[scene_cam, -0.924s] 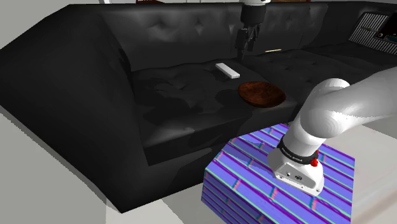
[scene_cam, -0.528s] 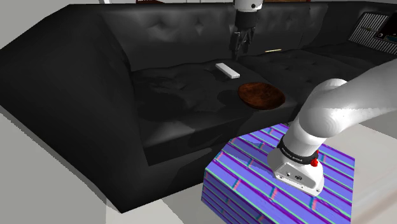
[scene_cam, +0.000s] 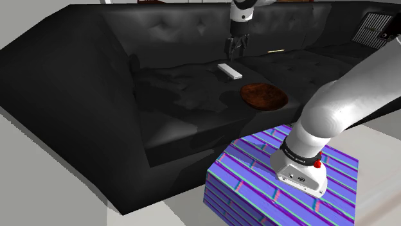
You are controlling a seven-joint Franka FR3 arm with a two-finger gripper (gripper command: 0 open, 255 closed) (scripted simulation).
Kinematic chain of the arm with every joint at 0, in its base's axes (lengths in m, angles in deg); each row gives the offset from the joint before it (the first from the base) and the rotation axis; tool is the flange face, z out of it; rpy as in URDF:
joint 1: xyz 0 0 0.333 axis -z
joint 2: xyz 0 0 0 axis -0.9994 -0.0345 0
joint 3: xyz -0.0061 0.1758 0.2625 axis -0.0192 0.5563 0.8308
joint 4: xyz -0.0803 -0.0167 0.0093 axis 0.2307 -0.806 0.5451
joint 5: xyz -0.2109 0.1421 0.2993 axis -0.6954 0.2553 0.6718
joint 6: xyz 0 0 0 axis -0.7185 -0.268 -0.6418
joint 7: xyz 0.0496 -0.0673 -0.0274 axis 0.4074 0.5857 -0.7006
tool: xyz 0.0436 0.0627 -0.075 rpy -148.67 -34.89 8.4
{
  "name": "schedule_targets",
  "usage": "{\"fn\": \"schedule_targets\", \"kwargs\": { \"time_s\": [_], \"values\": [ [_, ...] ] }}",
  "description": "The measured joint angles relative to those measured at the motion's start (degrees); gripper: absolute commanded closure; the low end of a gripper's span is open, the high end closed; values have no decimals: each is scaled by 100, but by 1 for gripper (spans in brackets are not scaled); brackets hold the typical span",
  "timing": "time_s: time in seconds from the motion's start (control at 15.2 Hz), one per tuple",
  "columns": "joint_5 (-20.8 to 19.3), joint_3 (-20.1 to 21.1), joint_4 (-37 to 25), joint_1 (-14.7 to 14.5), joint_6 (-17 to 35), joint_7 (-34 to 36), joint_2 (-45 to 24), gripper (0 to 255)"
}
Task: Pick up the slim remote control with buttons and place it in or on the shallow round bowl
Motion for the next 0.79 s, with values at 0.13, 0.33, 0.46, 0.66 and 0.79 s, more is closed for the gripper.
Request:
{"fn": "schedule_targets", "kwargs": {
  "time_s": [0.13,0.33,0.46,0.66,0.79],
  "values": [
    [39,-104,-167,46,211,-14,-395,0],
    [134,-299,-555,141,464,-127,-1057,0],
    [233,-415,-828,203,615,-204,-1503,0],
    [413,-557,-1271,308,758,-317,-2128,0],
    [562,-642,-1561,399,883,-413,-2578,0]
  ]
}}
